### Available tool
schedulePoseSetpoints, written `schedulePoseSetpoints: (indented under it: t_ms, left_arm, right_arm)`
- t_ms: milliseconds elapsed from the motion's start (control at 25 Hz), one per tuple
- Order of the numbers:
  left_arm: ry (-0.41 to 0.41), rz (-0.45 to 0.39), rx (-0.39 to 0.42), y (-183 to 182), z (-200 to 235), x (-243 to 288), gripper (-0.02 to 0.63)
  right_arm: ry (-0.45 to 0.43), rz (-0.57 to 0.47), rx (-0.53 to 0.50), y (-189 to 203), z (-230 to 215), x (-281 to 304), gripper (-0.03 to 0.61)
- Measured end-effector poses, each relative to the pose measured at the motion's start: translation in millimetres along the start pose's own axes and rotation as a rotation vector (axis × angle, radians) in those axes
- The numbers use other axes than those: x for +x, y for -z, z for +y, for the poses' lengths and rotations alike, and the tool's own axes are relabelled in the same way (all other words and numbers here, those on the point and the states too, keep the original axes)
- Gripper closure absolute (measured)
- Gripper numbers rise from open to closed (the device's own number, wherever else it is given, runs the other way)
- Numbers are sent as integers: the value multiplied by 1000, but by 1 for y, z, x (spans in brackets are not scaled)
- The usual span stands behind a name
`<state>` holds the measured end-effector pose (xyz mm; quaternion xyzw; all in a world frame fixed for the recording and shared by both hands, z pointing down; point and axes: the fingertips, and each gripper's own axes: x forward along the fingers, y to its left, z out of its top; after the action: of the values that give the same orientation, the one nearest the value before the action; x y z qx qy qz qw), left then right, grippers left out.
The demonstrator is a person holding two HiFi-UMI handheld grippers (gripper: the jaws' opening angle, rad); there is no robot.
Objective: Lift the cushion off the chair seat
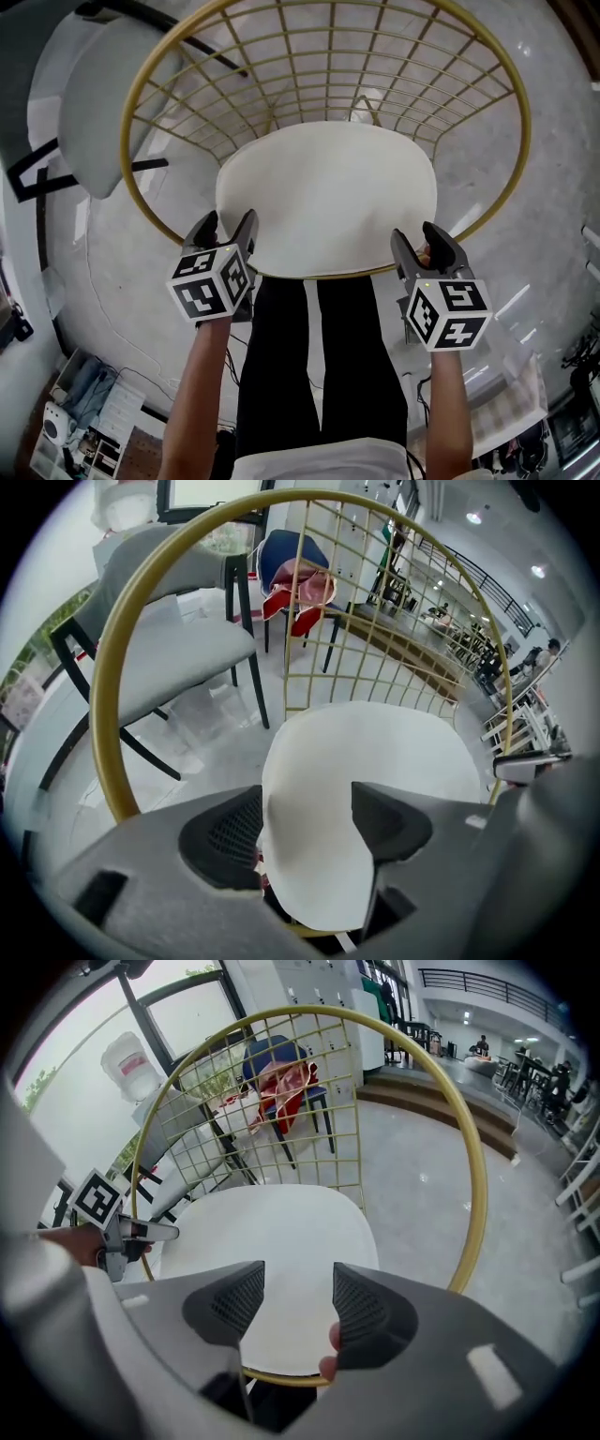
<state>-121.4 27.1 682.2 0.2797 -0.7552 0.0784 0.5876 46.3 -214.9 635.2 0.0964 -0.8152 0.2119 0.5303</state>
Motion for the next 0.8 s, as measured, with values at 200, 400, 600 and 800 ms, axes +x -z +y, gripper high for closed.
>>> schedulePoseSetpoints:
  t_ms: [200,400,600,800]
  left_arm:
    - [-29,24,-12,2,2,9,307]
    - [-41,36,-57,2,8,15,293]
    - [-62,56,-97,7,10,21,278]
    - [-65,67,-139,11,9,27,275]
  right_arm:
    - [56,23,15,1,-26,8,300]
    - [122,50,28,4,-45,15,265]
    - [140,84,49,9,-48,27,241]
    - [152,124,78,15,-55,39,232]
